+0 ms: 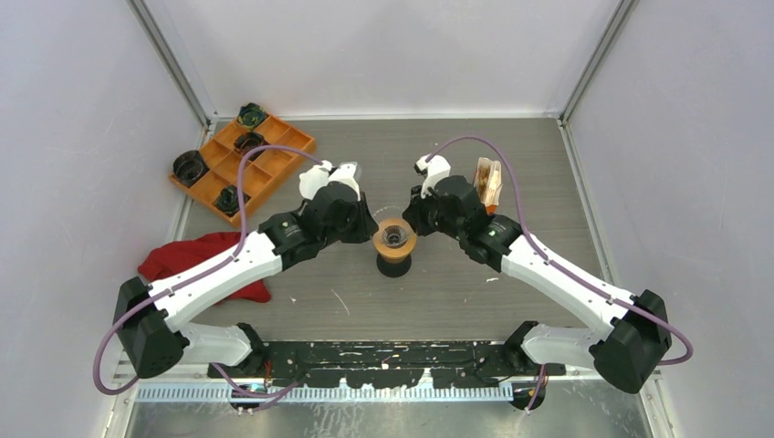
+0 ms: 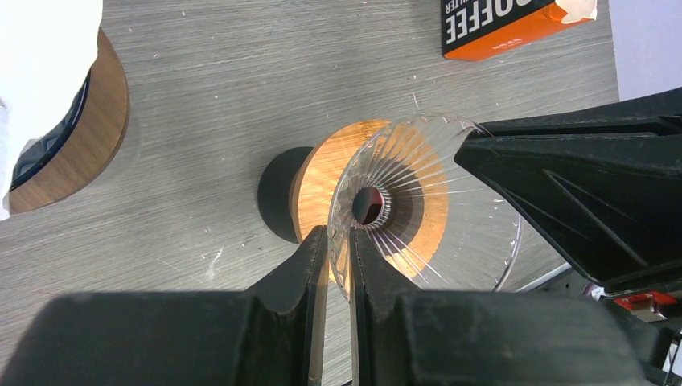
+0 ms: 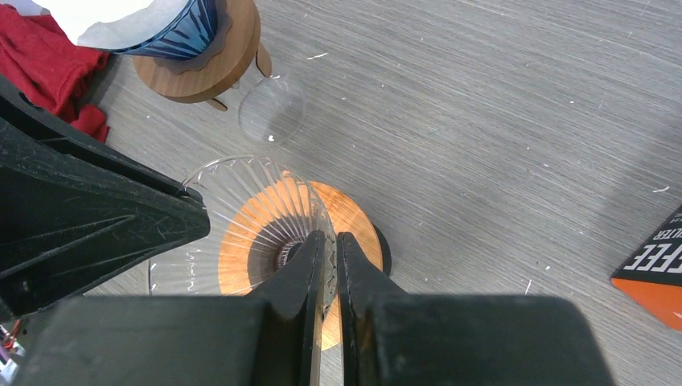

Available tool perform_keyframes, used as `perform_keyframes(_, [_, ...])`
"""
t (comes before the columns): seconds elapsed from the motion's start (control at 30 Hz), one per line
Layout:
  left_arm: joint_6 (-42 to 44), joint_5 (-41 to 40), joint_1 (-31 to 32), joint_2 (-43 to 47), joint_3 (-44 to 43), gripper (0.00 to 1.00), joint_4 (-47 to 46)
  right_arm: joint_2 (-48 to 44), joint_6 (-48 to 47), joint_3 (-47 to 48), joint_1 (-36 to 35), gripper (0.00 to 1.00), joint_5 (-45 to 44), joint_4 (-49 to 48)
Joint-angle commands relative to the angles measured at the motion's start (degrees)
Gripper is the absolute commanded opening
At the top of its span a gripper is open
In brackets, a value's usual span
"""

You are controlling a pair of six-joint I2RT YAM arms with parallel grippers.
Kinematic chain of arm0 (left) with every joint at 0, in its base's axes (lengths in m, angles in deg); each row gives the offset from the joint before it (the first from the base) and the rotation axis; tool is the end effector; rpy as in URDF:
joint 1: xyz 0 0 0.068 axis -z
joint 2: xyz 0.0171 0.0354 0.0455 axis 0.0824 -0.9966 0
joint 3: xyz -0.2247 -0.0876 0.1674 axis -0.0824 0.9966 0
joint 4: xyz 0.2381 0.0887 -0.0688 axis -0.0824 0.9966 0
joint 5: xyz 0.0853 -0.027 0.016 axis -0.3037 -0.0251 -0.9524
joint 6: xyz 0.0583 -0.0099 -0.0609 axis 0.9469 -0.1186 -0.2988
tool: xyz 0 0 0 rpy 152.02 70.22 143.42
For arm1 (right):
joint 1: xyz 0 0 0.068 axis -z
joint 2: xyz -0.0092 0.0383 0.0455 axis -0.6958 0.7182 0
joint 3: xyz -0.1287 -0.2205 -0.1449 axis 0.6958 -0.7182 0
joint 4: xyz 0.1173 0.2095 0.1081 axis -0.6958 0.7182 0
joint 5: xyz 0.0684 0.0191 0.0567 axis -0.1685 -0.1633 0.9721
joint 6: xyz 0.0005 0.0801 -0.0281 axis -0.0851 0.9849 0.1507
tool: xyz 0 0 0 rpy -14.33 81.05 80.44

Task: Place the coffee filter in the dripper
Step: Press the coffee dripper onto the connecting ring.

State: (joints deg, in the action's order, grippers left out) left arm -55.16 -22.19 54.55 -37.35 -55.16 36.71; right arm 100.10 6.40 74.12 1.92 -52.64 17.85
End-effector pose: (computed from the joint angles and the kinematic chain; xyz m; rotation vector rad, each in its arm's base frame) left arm 0.2105 -0.2277 0.3082 0.0469 2.2824 -0.6718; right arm 0.2267 0.2009 0.3025 -0.4834 2.0912 0.5438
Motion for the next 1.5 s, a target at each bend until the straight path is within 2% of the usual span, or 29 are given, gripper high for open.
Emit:
perform_keyframes(0.0, [2.0,0.61,1.9,-2.98,3.45,0.14,6.43,4.07,-1.88,-6.78,-2.2,0.03,0.29,9.74])
perform_keyframes(0.77, [3.06,-1.69,5.17,-5.5,-0.6,0.17,7.48,0.23,3.58,-17.74,-2.15,0.03,-2.86,3.33])
perform_keyframes(1.47, [2.44,-3.63,6.13,-6.5,-0.95,0.18,8.0,-1.0,6.23,-21.24,-2.06,0.06,-5.39,1.74])
